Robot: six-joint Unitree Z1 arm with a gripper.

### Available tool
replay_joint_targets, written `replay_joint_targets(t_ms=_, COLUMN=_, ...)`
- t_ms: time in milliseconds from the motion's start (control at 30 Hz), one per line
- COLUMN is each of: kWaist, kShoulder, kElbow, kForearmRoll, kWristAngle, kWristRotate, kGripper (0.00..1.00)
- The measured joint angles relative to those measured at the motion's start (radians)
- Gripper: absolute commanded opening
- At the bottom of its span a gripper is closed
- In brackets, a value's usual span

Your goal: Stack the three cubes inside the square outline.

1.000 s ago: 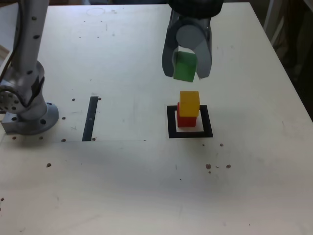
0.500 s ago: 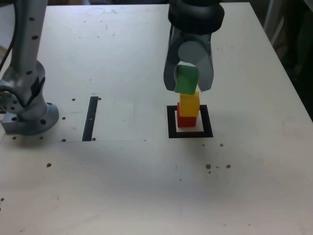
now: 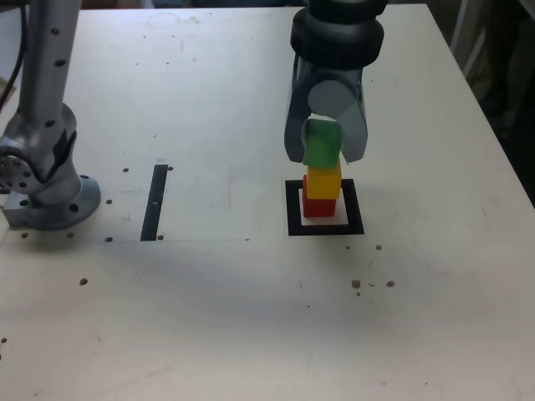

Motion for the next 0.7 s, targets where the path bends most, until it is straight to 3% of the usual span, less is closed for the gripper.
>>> replay_joint_targets(t_ms=367, kWaist=0.017, kShoulder=0.000, kElbow=0.039, kForearmRoll=-0.049, kWristAngle=-0.017, kWristRotate=0.019, kGripper=0.20)
replay_joint_targets(t_ms=467, kWaist=0.017, kShoulder=0.000, kElbow=0.040, kForearmRoll=-0.049, kWristAngle=-0.017, kWristRotate=0.019, kGripper=0.25)
replay_joint_targets(t_ms=533, kWaist=0.017, kShoulder=0.000, kElbow=0.040, kForearmRoll=-0.049, kWristAngle=-0.017, kWristRotate=0.020, kGripper=0.35)
replay_joint_targets(t_ms=700, kWaist=0.018, kShoulder=-0.001, kElbow=0.040, kForearmRoll=-0.049, kWristAngle=-0.016, kWristRotate=0.029, kGripper=0.84)
